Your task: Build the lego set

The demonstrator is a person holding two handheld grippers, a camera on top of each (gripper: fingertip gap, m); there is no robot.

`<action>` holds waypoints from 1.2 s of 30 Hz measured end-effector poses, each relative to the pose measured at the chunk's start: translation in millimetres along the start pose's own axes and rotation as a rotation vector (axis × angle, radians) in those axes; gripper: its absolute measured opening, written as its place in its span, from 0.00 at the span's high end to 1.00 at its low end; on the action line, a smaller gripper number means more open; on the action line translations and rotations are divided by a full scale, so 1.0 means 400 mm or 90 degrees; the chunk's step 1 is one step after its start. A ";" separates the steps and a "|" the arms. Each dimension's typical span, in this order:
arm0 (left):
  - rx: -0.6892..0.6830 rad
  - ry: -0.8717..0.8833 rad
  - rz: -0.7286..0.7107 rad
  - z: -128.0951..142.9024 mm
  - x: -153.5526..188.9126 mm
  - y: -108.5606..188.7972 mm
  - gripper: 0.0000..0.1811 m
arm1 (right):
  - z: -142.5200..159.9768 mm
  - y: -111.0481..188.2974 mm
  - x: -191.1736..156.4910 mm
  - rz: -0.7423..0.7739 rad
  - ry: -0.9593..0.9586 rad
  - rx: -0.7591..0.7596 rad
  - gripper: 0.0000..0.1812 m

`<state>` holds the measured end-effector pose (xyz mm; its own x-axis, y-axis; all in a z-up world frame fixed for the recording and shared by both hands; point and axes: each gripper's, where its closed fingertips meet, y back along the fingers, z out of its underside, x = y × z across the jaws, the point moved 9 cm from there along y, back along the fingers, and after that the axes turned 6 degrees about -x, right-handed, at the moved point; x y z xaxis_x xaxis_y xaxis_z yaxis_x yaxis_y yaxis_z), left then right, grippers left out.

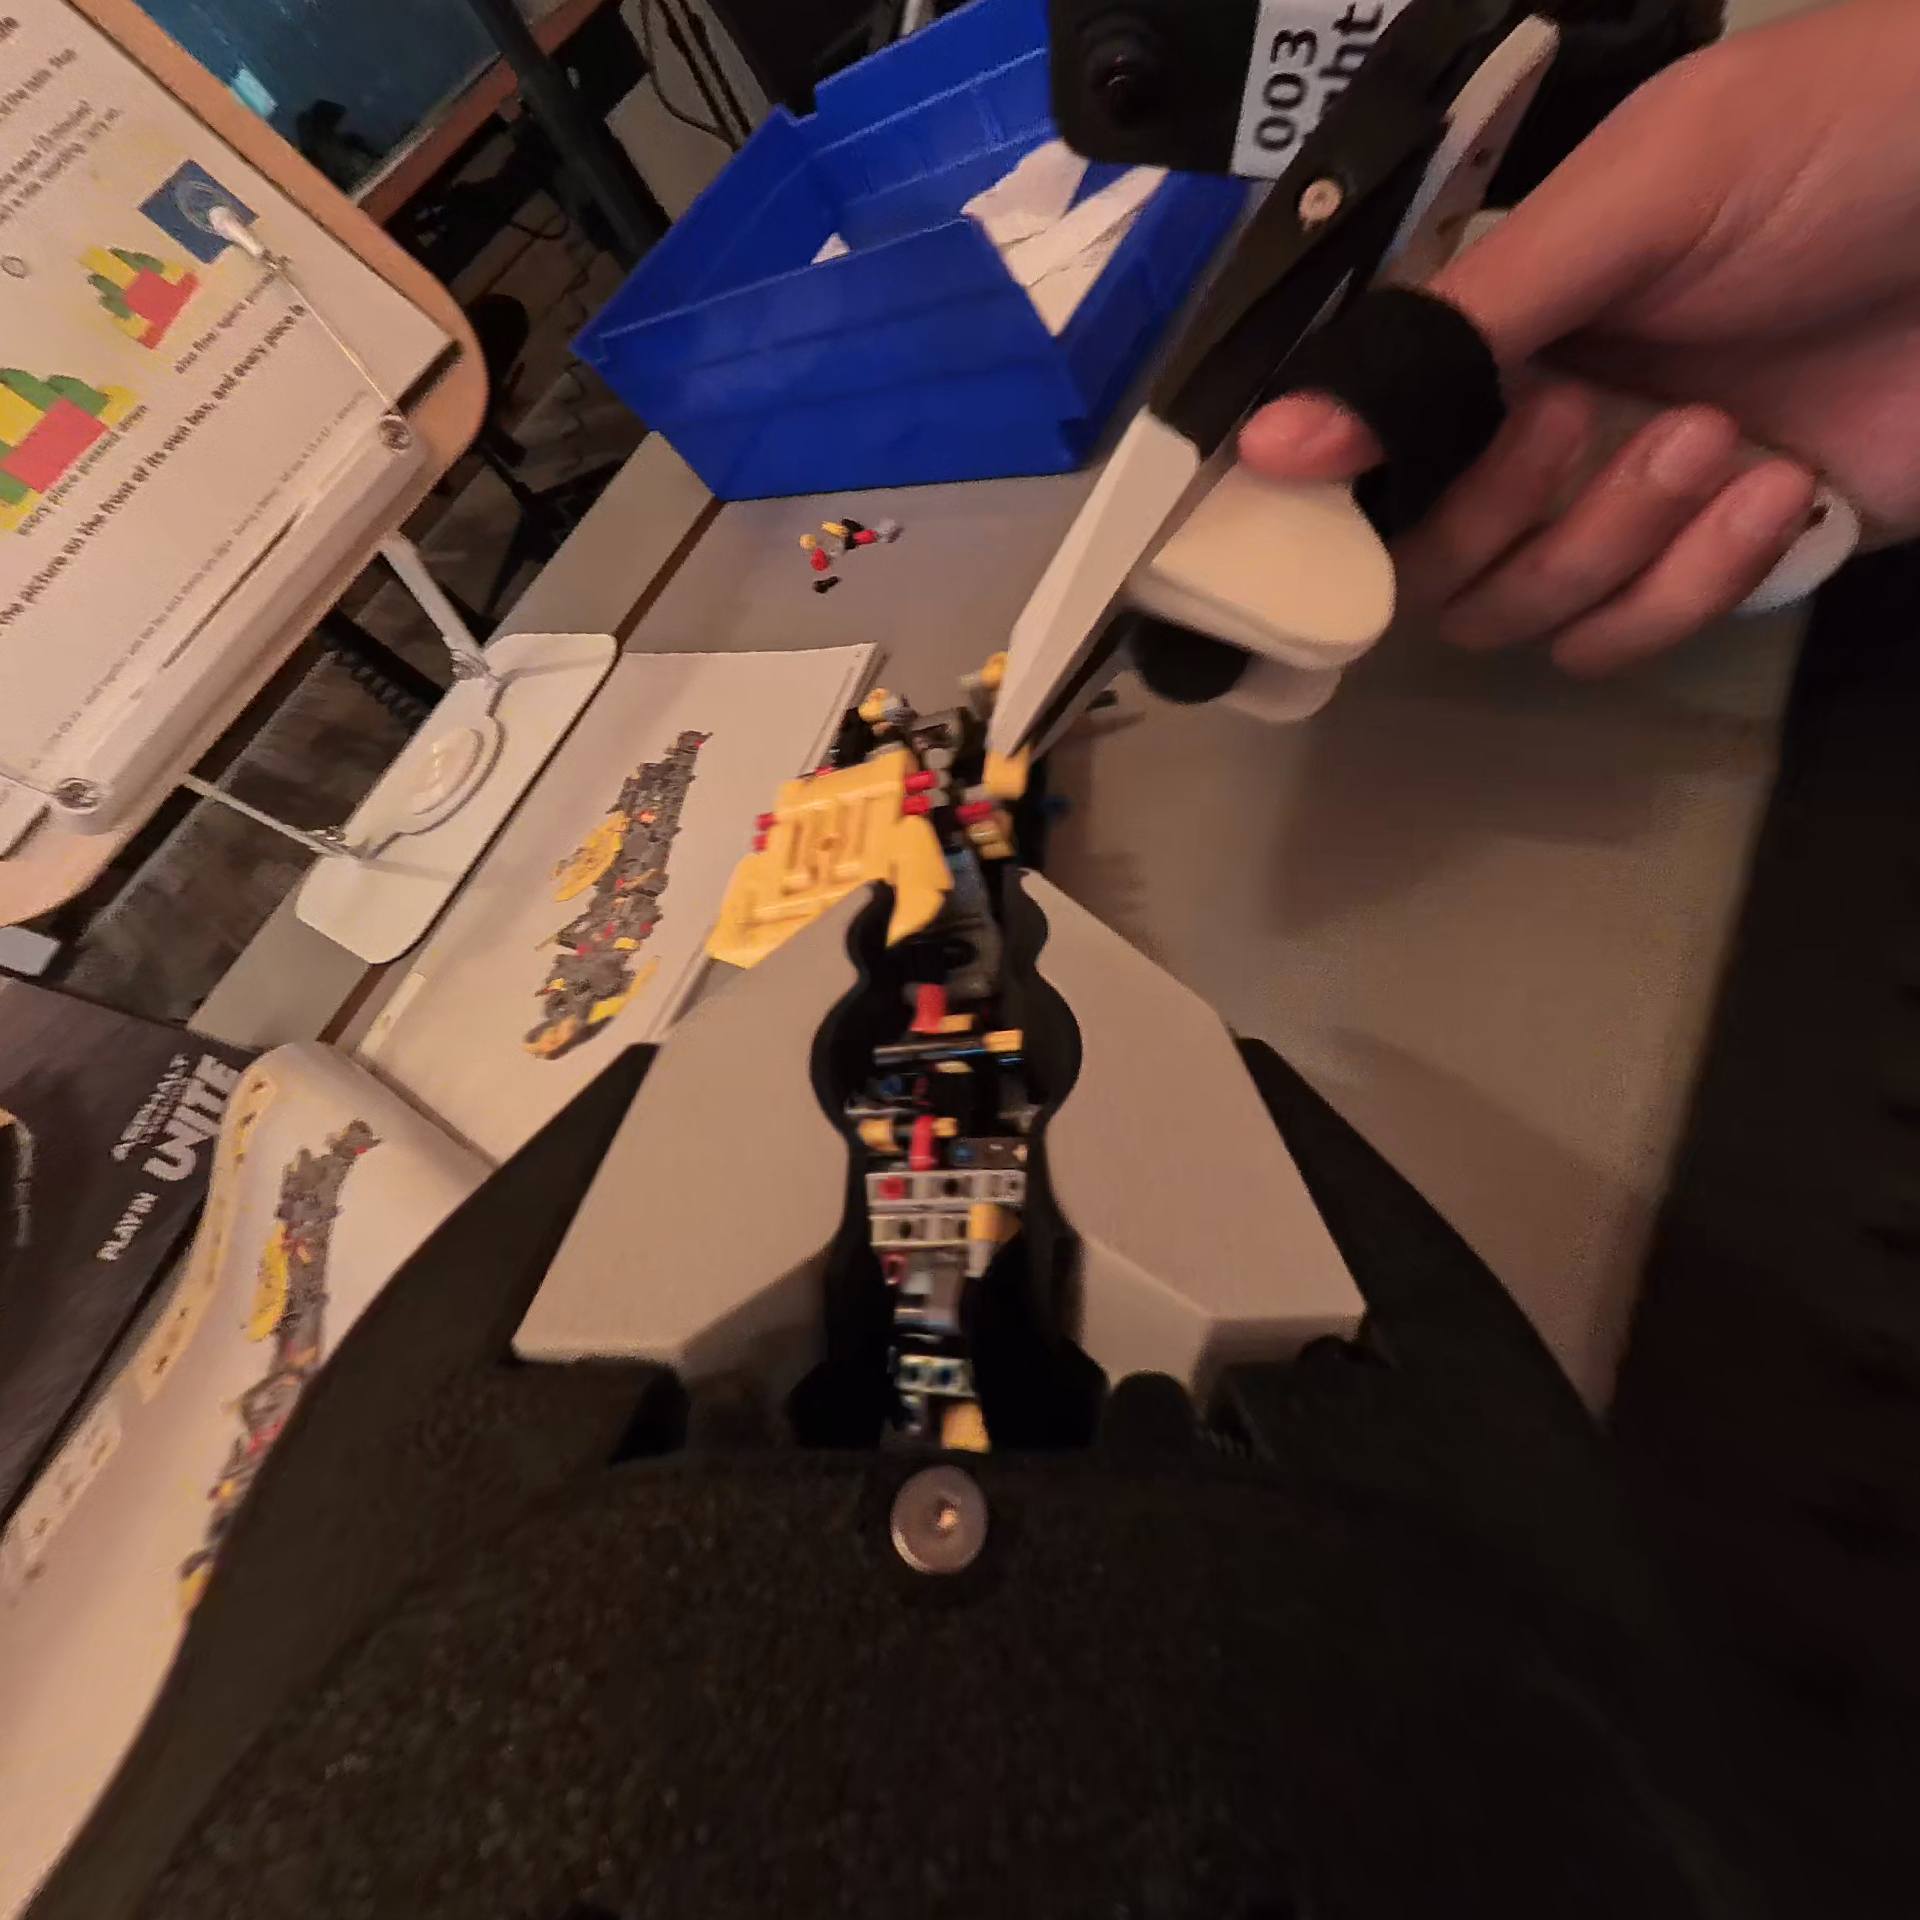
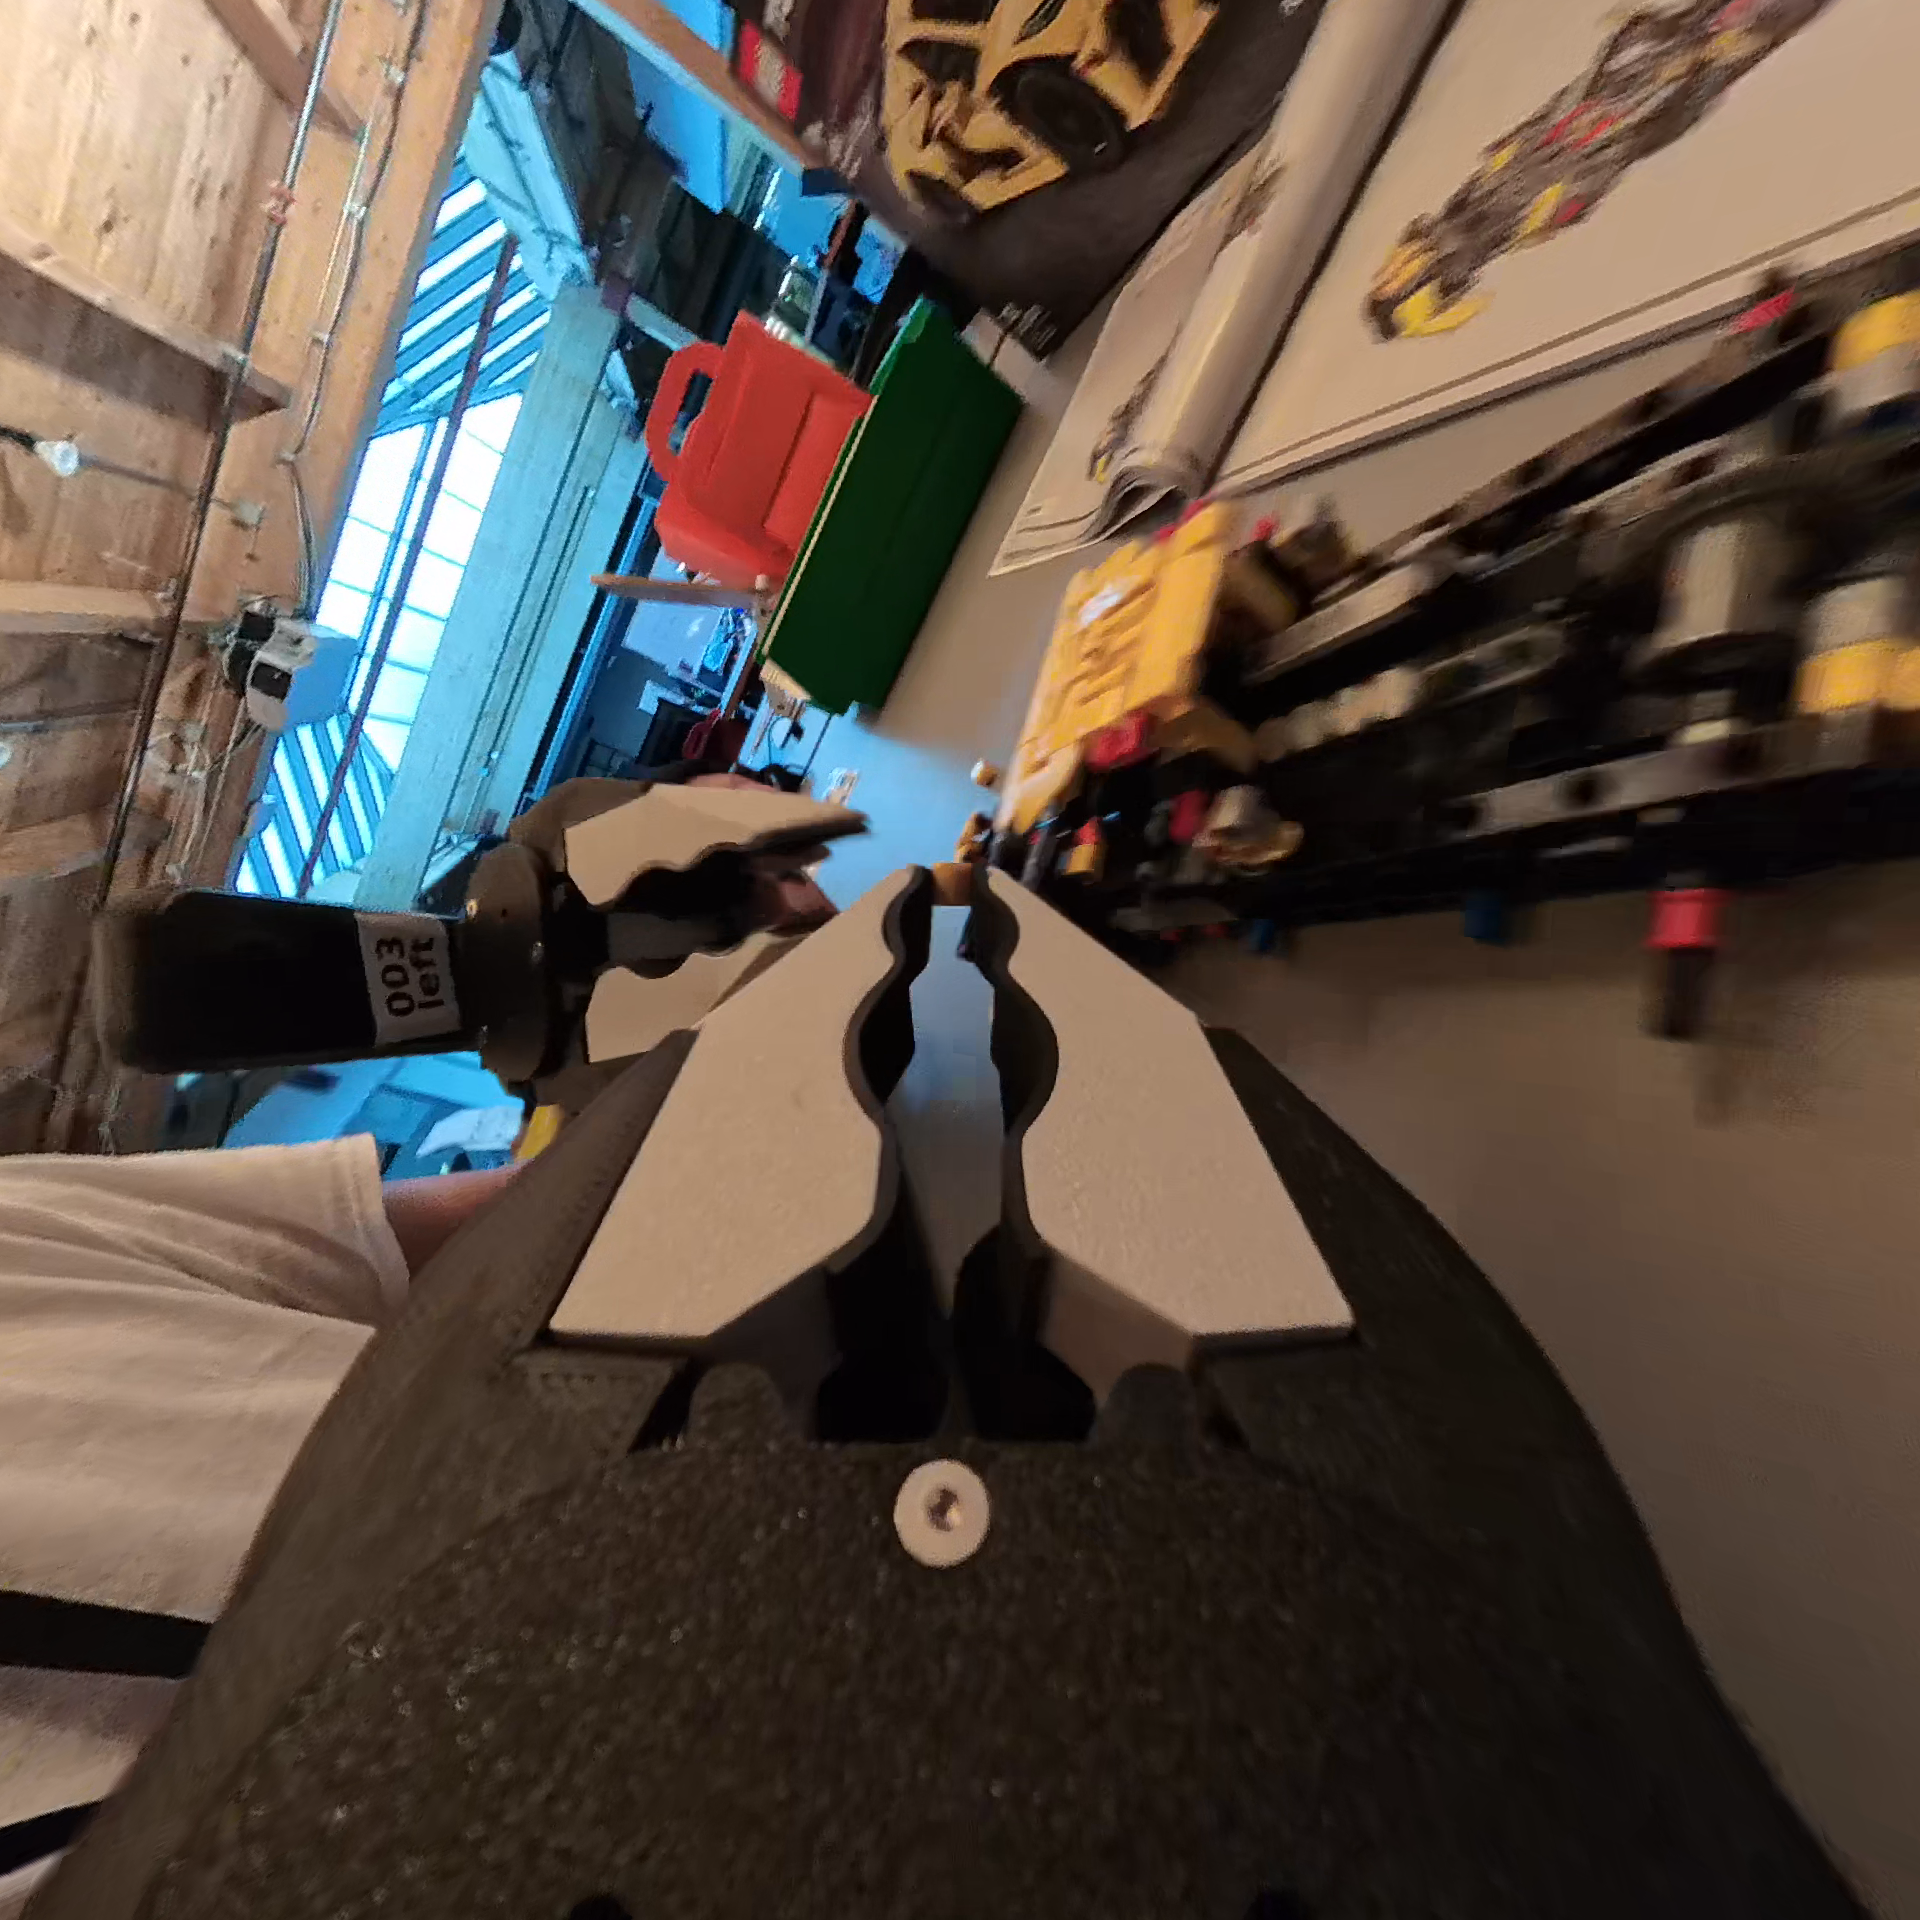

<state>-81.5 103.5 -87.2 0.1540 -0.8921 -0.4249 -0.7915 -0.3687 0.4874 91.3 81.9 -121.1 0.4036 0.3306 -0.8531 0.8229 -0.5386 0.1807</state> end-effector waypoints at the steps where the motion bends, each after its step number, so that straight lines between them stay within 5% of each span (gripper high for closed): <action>1: -0.003 0.001 -0.002 0.001 -0.020 -0.006 0.84 | -0.015 0.013 0.018 -0.002 -0.024 0.001 0.97; 6: -0.060 0.092 0.145 -0.013 -0.129 -0.069 0.61 | -0.049 -0.007 0.078 -0.054 -0.123 -0.044 0.97; 14: -0.175 0.127 0.233 -0.038 -0.166 -0.178 0.50 | -0.058 -0.013 0.095 -0.113 -0.175 -0.050 0.97; 36: -0.294 0.061 0.188 -0.040 -0.125 -0.216 0.61 | -0.052 -0.021 0.113 -0.134 -0.218 -0.045 0.97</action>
<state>-11.2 175.6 -96.0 0.0350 -0.9866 -0.1593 -0.4713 -0.1569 0.8679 111.1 117.4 -151.1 0.0760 0.1444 -0.9866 0.9036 -0.4284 0.0070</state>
